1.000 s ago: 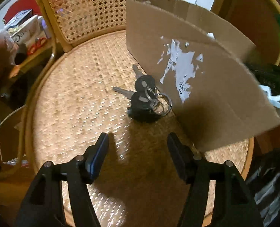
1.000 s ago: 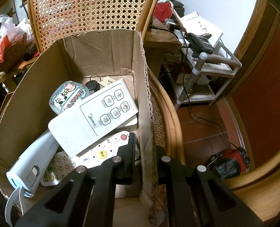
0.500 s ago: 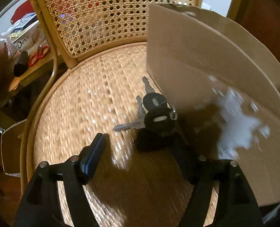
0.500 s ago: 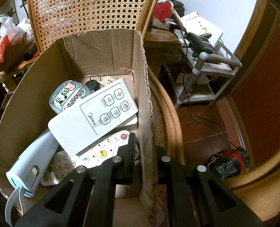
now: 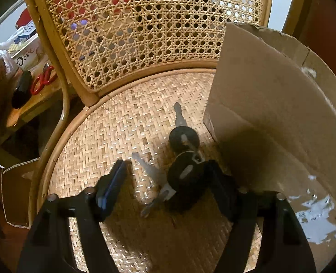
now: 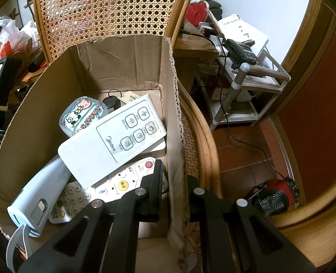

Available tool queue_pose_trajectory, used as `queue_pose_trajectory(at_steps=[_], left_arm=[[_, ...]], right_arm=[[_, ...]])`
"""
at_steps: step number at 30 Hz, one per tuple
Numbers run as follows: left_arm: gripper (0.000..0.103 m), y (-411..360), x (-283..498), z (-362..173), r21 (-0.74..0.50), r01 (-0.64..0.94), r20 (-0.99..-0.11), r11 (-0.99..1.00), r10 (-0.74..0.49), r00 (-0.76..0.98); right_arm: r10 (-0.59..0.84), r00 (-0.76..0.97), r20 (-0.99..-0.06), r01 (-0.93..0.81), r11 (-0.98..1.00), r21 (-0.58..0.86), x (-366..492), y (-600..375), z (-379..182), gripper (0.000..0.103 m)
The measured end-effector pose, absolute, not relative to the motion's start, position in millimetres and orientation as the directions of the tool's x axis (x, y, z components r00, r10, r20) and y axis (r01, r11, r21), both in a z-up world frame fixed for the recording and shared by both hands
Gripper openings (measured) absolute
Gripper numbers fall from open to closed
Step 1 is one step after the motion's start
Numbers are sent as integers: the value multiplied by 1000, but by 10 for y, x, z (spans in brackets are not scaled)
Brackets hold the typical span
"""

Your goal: Organize rigid objects

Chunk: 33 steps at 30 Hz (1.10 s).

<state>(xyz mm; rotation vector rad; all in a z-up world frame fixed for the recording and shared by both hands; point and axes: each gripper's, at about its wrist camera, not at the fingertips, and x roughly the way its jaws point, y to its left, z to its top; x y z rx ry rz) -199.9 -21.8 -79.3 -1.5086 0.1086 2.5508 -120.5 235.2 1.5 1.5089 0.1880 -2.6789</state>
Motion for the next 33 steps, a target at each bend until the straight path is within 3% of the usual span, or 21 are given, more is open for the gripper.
queue_pose_trajectory(at_steps=[7,16,17,18,23,29,31,33], left_arm=[[48,-199,-1836,-675,-48,-211,-879,-976,141,-455],[47,-233,-1569,-34,-46,-222,-833,-974,160,-529],[14,-242,-1552,61,-58,-216,-819,-975,170,-548],[7,-255,-1551,142,-69,-217,-814,-974,181,-552],[4,-177,-1465,550,-39,-218,-790,-975,164,-591],[9,-174,-1416,597,10,-223,-804,-975,125,-582],[19,-279,-1360,425,19,-176,-818,-984,85,-568],[35,-397,-1366,200,18,-142,-845,-990,61,-531]], right_arm=[[6,-519,-855,114,-991,-76,-1207,2349,17,14],[6,-518,-855,113,-991,-75,-1206,2353,16,13],[6,-518,-855,113,-991,-75,-1203,2353,15,14],[6,-518,-855,114,-991,-76,-1202,2353,15,14],[5,-518,-855,114,-991,-75,-1201,2355,15,13],[5,-517,-856,114,-991,-74,-1194,2364,9,13],[4,-517,-856,116,-990,-75,-1195,2361,10,13],[5,-518,-856,113,-991,-75,-1192,2361,9,13]])
